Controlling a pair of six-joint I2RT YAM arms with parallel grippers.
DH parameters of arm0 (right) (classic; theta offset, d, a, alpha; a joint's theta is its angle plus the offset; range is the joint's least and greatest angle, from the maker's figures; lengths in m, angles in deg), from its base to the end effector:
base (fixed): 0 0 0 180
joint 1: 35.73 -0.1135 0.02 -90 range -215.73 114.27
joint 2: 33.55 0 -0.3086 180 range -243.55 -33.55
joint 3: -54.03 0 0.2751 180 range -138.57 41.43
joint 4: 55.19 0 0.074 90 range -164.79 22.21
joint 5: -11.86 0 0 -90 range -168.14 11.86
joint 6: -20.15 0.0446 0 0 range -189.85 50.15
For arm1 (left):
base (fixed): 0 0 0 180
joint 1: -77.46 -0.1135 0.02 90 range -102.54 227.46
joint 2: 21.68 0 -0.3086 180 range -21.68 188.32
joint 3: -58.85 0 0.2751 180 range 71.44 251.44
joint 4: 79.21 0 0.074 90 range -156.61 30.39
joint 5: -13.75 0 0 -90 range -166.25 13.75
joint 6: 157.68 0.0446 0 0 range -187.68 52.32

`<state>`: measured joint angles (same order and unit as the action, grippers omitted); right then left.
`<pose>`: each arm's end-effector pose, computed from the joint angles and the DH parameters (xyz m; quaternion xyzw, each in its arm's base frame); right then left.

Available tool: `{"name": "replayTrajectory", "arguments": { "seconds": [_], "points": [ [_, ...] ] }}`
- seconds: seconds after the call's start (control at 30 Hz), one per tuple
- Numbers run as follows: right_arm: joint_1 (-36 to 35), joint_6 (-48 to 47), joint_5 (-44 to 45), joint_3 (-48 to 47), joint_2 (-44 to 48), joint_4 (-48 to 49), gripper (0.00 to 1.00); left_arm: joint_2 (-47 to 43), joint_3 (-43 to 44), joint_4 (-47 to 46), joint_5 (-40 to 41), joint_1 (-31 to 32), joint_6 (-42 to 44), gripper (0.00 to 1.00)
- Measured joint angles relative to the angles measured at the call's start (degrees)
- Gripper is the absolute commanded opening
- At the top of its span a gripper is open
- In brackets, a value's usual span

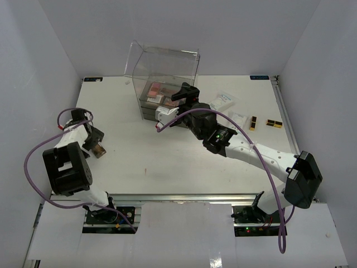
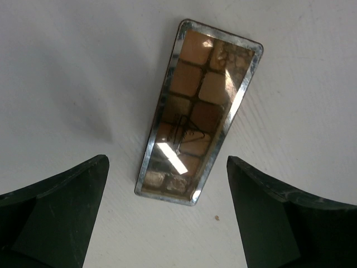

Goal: Organize the makeup

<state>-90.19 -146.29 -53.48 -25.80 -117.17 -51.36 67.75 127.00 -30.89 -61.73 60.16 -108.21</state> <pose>0.2330 0.2941 0.4021 -0.5654 0.4243 -0.2799 0.6496 0.2966 0.1041 0.2124 -0.4916 0.8438 0.0865 0.1971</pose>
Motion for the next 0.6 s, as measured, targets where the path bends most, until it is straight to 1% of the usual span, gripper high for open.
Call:
{"name": "replayTrajectory", "arguments": {
  "seconds": [0.13,0.23,0.27,0.4,0.43,0.47,0.57,0.6],
  "points": [
    [0.07,0.56,-0.02,0.20,0.00,0.00,0.95,6.70,2.49,-0.88,-0.60,-1.75,4.36,0.98],
    [0.09,1.05,-0.12,0.31,0.00,-0.07,0.95,8.55,3.57,-1.16,-1.64,-2.32,7.03,0.96],
    [0.09,1.11,-0.20,0.32,0.00,-0.07,0.95,8.78,3.82,-1.17,-2.00,-2.45,7.66,0.92],
    [0.11,1.35,-0.59,0.32,0.00,-0.07,0.95,9.58,4.73,-1.11,-3.55,-2.84,9.95,0.69],
    [0.13,1.40,-0.64,0.32,0.00,-0.07,0.95,9.68,4.82,-1.27,-3.98,-2.88,10.42,0.68],
    [0.13,1.48,-0.67,0.33,0.00,-0.07,0.95,9.73,4.86,-1.37,-4.32,-2.91,10.65,0.62],
    [0.13,1.56,-0.79,0.44,0.00,-0.06,0.95,9.69,4.88,-1.65,-5.55,-2.99,11.50,0.38],
    [0.13,1.60,-0.83,0.50,0.00,-0.05,0.95,9.62,4.91,-1.68,-6.29,-3.10,11.69,0.33]
  ]
}}
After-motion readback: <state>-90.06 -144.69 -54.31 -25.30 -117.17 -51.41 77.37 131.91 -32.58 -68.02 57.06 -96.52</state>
